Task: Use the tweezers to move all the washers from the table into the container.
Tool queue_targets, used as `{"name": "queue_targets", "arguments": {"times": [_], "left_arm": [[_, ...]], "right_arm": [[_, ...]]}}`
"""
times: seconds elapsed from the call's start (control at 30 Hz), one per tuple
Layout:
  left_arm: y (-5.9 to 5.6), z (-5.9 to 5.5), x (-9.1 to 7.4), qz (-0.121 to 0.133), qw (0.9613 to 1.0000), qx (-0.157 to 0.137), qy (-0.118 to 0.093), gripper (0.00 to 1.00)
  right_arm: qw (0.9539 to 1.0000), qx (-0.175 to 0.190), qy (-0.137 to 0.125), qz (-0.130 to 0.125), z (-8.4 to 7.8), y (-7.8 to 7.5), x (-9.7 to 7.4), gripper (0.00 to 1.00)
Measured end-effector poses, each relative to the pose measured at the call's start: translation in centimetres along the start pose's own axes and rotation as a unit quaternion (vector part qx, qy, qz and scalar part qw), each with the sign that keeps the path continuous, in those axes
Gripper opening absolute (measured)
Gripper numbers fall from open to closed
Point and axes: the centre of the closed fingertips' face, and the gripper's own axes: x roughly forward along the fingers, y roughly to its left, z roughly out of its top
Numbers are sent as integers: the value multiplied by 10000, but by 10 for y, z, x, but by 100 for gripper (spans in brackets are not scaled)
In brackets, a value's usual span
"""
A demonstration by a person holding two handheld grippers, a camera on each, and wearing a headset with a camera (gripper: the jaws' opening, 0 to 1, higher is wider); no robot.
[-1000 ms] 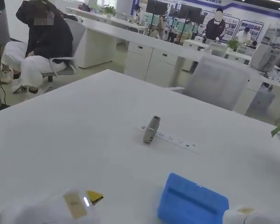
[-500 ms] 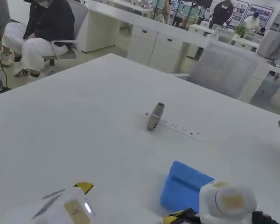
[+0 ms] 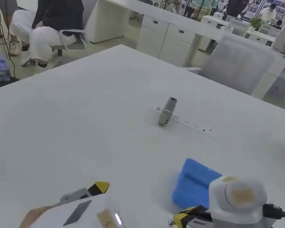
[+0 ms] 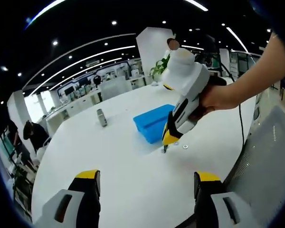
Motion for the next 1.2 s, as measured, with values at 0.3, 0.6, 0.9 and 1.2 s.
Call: {"name": "queue_targets", "arguments": {"times": [0.3, 0.6, 0.9, 1.2], "left_arm": [[-4, -2, 2, -123, 9999, -9, 36, 88], [0, -2, 1, -65, 9999, -80, -22, 89], [1, -3, 2, -101, 9998, -181, 11, 94], [-3, -6, 5, -137, 9997, -170, 96, 97]], "right_arm": [[9992, 349, 186, -11, 6, -5, 7, 5], [9987, 422, -148, -257, 4, -2, 6, 3], [9953, 757, -604, -71, 24, 3, -18, 3], [9863, 647, -1358, -684, 69, -38, -55, 3]]}}
